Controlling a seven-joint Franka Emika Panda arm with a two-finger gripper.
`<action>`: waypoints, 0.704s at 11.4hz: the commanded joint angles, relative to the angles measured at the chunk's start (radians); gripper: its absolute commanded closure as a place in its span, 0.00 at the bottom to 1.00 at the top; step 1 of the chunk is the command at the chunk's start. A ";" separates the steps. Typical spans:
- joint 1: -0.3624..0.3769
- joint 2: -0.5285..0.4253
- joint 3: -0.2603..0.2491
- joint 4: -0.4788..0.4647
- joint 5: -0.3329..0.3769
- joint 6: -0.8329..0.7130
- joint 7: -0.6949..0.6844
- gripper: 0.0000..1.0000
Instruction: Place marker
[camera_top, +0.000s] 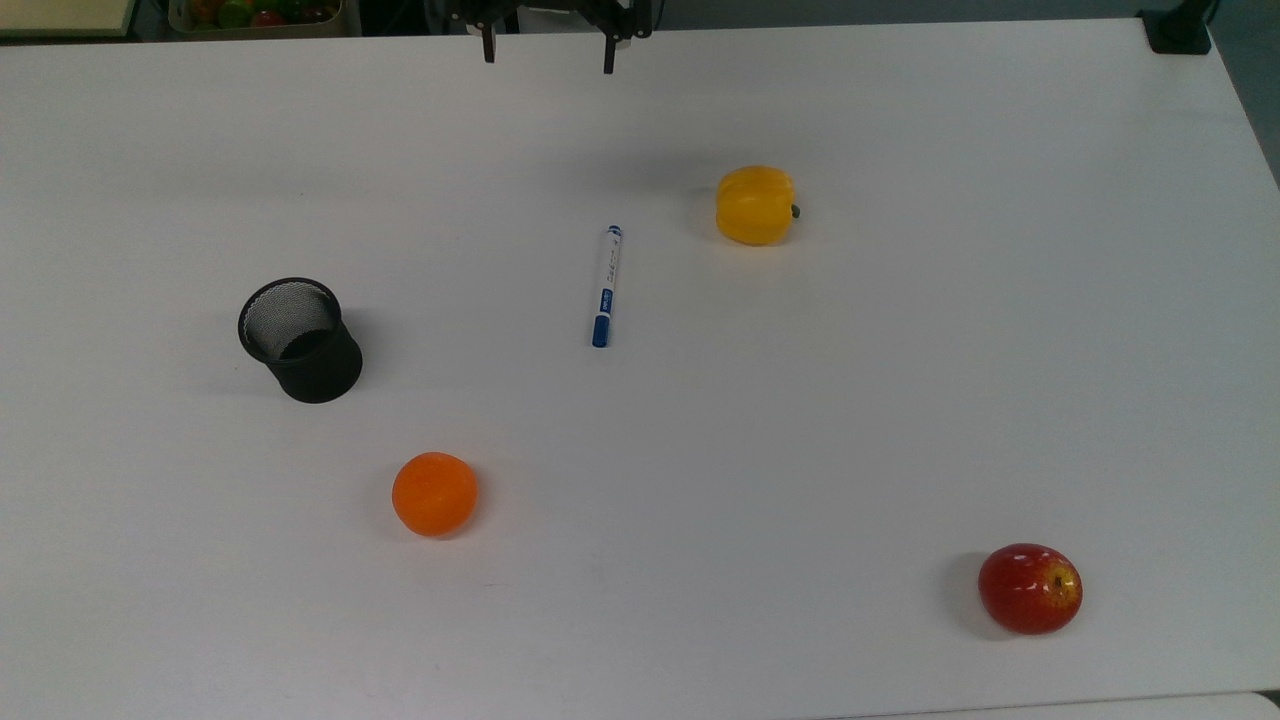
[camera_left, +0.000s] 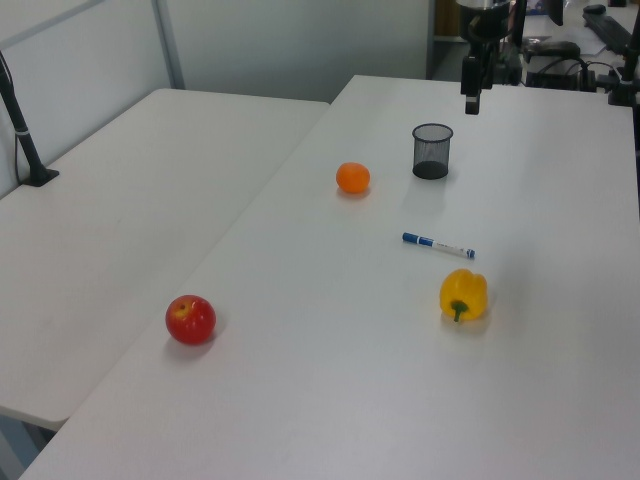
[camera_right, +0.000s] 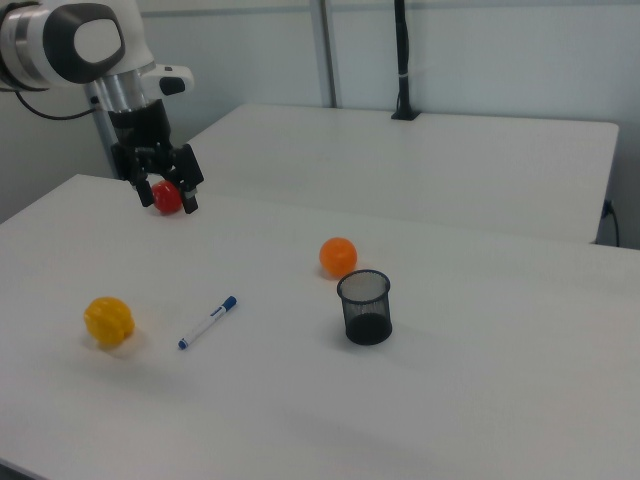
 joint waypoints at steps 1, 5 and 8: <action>-0.004 0.003 -0.002 -0.010 0.020 0.018 0.040 0.00; -0.012 0.066 -0.002 -0.019 0.021 0.123 0.043 0.00; -0.009 0.132 0.000 -0.042 0.021 0.193 0.043 0.00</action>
